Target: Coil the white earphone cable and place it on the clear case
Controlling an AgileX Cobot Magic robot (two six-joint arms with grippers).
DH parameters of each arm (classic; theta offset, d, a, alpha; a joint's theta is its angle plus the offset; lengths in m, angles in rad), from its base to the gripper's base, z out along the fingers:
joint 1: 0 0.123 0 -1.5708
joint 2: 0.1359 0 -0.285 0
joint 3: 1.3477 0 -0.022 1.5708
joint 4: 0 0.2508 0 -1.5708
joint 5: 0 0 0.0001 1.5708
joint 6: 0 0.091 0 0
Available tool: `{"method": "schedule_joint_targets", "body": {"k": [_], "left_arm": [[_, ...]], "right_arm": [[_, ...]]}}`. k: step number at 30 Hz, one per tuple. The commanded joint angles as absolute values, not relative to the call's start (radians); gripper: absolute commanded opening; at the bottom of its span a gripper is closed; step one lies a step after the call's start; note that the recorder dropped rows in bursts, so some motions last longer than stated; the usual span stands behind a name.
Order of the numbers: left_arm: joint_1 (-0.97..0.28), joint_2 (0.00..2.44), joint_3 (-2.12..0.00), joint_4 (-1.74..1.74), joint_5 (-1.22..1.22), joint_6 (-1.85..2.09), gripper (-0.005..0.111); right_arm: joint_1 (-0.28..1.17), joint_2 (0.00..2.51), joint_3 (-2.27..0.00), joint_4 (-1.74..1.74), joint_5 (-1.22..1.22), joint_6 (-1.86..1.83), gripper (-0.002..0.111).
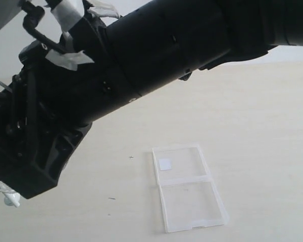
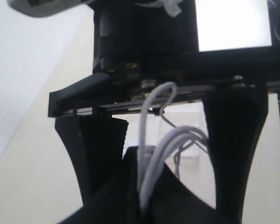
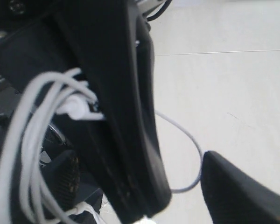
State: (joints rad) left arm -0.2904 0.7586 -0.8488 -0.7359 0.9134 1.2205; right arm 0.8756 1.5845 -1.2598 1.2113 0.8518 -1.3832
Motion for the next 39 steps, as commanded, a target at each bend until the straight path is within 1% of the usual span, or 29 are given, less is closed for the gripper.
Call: {"method": "schedule_joint_targets", "body": {"k": [1, 11, 25, 35, 39], "left_arm": [[-0.289, 0.753, -0.852, -0.734, 0.883, 1.197, 0.000], [-0.289, 0.753, -0.852, -0.743, 0.818, 1.176, 0.000], [-0.289, 0.753, -0.852, -0.831, 0.757, 1.175, 0.000], [-0.289, 0.753, -0.852, -0.831, 0.745, 1.171, 0.000], [-0.289, 0.753, -0.852, -0.824, 0.745, 1.171, 0.000]], "right_arm": [[0.878, 1.585, -1.272, 1.220, 0.834, -1.376, 0.070], [0.878, 1.585, -1.272, 1.220, 0.817, -1.361, 0.070], [0.878, 1.590, -1.272, 1.311, 0.793, -1.361, 0.070], [0.878, 1.640, -1.272, 1.311, 0.800, -1.360, 0.061], [0.878, 1.640, -1.272, 1.334, 0.800, -1.366, 0.056]]}}
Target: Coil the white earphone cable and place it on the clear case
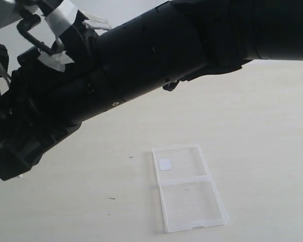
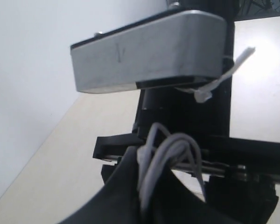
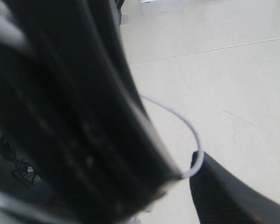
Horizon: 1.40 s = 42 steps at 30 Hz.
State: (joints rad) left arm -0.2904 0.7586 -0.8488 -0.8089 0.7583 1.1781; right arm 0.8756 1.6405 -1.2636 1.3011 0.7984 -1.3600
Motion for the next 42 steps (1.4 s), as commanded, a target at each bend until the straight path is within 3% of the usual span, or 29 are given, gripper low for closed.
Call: {"method": "schedule_joint_targets", "body": {"k": [1, 12, 26, 38, 42], "left_arm": [[-0.289, 0.753, -0.852, -0.824, 0.743, 1.171, 0.000], [-0.289, 0.753, -0.852, -0.823, 0.741, 1.171, 0.000], [-0.289, 0.753, -0.852, -0.823, 0.740, 1.171, 0.000], [-0.289, 0.753, -0.852, -0.801, 0.726, 1.100, 0.000], [-0.289, 0.753, -0.852, -0.788, 0.726, 1.087, 0.014]], "right_arm": [[0.878, 1.640, -1.272, 1.345, 0.800, -1.368, 0.055], [0.878, 1.640, -1.272, 1.355, 0.795, -1.364, 0.051], [0.878, 1.640, -1.272, 1.377, 0.805, -1.360, 0.000], [0.878, 1.640, -1.272, 1.317, 0.756, -1.248, 0.000], [0.878, 1.640, -1.272, 1.317, 0.747, -1.235, 0.000]]}}
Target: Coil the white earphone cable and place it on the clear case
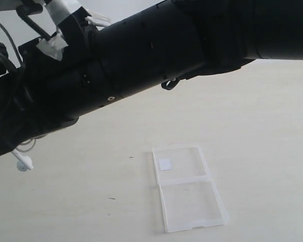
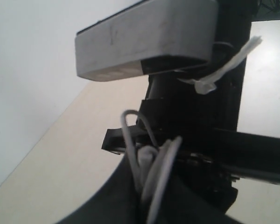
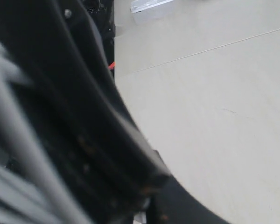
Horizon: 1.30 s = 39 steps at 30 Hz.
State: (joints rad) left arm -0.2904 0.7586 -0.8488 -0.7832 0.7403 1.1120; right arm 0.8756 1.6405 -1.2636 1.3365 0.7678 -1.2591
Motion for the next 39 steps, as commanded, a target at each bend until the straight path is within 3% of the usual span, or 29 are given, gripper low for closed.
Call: {"method": "schedule_joint_targets", "body": {"k": [1, 5, 16, 39], "left_arm": [[-0.289, 0.753, -0.852, -0.788, 0.726, 1.084, 0.020], [-0.289, 0.753, -0.852, -0.788, 0.724, 1.072, 0.043], [-0.289, 0.753, -0.852, -0.726, 0.716, 0.987, 0.065], [-0.289, 0.624, -0.852, -0.504, 0.678, 0.807, 0.068]], "right_arm": [[0.878, 1.640, -1.272, 1.317, 0.745, -1.229, 0.000], [0.878, 1.640, -1.272, 1.317, 0.741, -1.227, 0.000], [0.876, 1.629, -1.272, 1.271, 0.700, -1.179, 0.000], [0.802, 1.613, -1.272, 1.091, 0.667, -1.003, 0.000]]}}
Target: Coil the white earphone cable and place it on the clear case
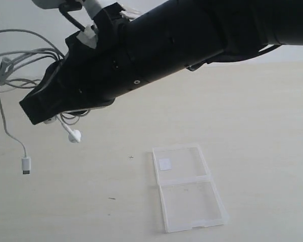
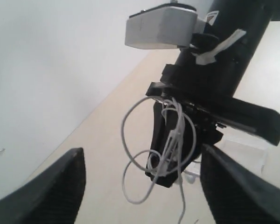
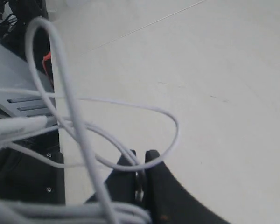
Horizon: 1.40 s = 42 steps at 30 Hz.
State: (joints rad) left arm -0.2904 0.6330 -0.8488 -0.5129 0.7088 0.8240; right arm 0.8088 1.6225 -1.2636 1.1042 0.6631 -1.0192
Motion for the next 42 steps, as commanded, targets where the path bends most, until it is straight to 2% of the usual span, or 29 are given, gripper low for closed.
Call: {"method": "schedule_joint_targets", "body": {"k": [1, 5, 10, 17, 21, 26, 42], "left_arm": [[-0.289, 0.622, -0.852, -0.504, 0.669, 0.804, 0.068], [-0.289, 0.615, -0.852, -0.471, 0.656, 0.778, 0.067], [-0.289, 0.575, -0.852, -0.401, 0.618, 0.708, 0.067], [-0.289, 0.564, -0.852, -0.401, 0.605, 0.643, 0.067], [-0.289, 0.564, -0.852, -0.401, 0.607, 0.618, 0.067], [-0.289, 0.564, -0.852, -0.401, 0.605, 0.613, 0.067], [-0.289, 0.564, -0.852, -0.403, 0.603, 0.595, 0.067]], "right_arm": [[0.800, 1.611, -1.272, 1.092, 0.667, -1.001, 0.000], [0.779, 1.575, -1.272, 1.072, 0.673, -0.972, 0.000], [0.631, 1.493, -1.272, 0.962, 0.786, -0.883, 0.000], [0.499, 1.468, -1.267, 0.767, 0.890, -0.788, 0.000], [0.433, 1.444, -1.130, 0.750, 0.886, -0.806, 0.000], [0.433, 1.399, -1.037, 0.710, 0.844, -0.795, 0.000], [0.433, 1.374, -0.933, 0.485, 0.784, -0.636, 0.000]]}}
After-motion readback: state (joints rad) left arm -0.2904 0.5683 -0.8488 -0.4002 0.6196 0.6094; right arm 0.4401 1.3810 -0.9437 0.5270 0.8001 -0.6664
